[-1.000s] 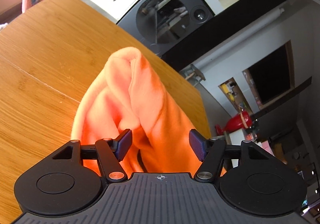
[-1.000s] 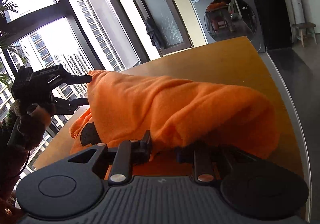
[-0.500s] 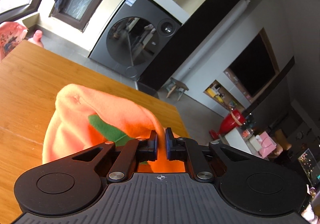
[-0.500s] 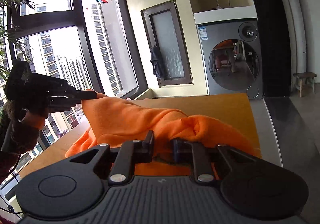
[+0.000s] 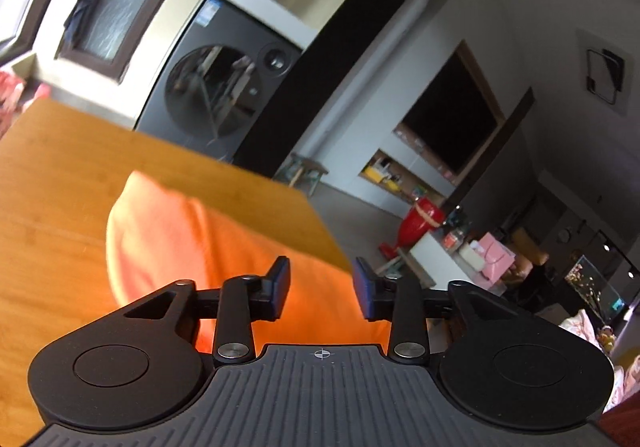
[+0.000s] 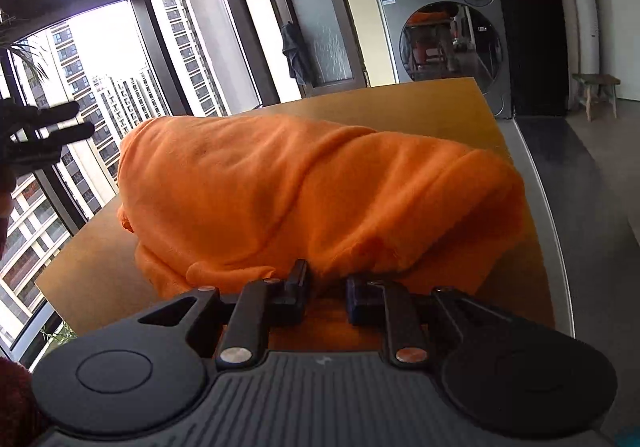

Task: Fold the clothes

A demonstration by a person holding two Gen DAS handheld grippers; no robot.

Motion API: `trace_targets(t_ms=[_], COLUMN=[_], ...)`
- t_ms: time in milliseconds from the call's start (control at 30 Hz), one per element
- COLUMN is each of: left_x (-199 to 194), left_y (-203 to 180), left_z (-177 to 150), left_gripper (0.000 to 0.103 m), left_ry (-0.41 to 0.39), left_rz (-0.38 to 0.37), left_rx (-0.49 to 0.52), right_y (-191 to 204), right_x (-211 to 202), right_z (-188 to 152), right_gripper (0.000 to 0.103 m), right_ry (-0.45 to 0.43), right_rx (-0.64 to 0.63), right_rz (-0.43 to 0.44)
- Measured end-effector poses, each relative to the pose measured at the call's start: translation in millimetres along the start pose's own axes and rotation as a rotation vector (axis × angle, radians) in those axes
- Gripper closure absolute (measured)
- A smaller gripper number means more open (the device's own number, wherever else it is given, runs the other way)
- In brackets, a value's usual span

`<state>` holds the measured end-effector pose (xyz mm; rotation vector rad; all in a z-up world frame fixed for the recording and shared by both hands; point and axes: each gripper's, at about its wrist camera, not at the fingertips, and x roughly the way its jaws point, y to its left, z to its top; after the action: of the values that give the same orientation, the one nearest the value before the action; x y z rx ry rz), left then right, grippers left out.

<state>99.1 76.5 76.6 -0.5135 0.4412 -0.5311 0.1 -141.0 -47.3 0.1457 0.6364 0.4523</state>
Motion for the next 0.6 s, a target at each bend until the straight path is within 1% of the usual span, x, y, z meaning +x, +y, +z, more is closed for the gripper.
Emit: trace_targets(t_ms=[67,100,133,200,233,267,300,333,367,433,500,567,600], left_x=[9.2,21.7,38.5,72.5,88.4,99.5,104.7,105.4,101.6,94.7,93.7,96.7,97.6], left_y=[-10.9,-12.0,-9.9,7.4,19.2,32.1,43.7,52.5,57.3,64.5,71.1,72.5,71.1], left_z=[12.0,13.9,13.1,-0.7,-10.9,-23.6,-36.6,-47.7,-53.0,-55.8,-54.6,-52.1,-51.6], left_gripper=[0.044,0.041,0.04,0.043,0.045,0.045,0.045,0.049,0.05,0.05,0.05,0.05,0.05], left_ry=[-0.032,-0.03,-0.013,0.084,0.143,0.191,0.22,0.219,0.198,0.181,0.18,0.184,0.185], left_rz=[-0.036,-0.044,-0.039,0.028,0.065,0.088,0.097,0.091,0.073,0.048,0.032,0.036,0.042], left_rx=[0.031,0.032,0.018,-0.066,-0.124,-0.182,-0.23,-0.258,-0.269,-0.305,-0.335,-0.322,-0.31], right_y=[0.6,-0.2,-0.9,-2.3,-2.8,-3.2,-3.7,-5.0,-6.2,-7.7,-5.1,-1.5,0.2], right_x=[1.7,1.5,1.0,-2.4,-6.7,-12.6,-20.5,-30.0,-38.1,-53.0,-60.5,-62.2,-48.3], right_z=[1.9,2.1,2.6,5.9,8.2,10.5,12.7,15.9,19.6,31.2,47.8,63.9,64.2], right_gripper=[0.085,0.085,0.084,0.079,0.066,0.042,0.028,0.007,0.0,0.0,0.0,0.0,0.0], right_ry=[-0.002,-0.002,-0.002,-0.003,-0.005,-0.01,-0.02,-0.036,-0.051,-0.082,-0.134,-0.187,-0.158], right_rx=[0.003,0.01,0.017,0.025,0.023,0.018,0.012,0.006,0.001,0.001,0.007,0.01,0.016], right_rz=[0.002,0.004,0.007,0.011,0.008,-0.001,-0.01,-0.017,-0.008,0.035,0.101,0.168,0.162])
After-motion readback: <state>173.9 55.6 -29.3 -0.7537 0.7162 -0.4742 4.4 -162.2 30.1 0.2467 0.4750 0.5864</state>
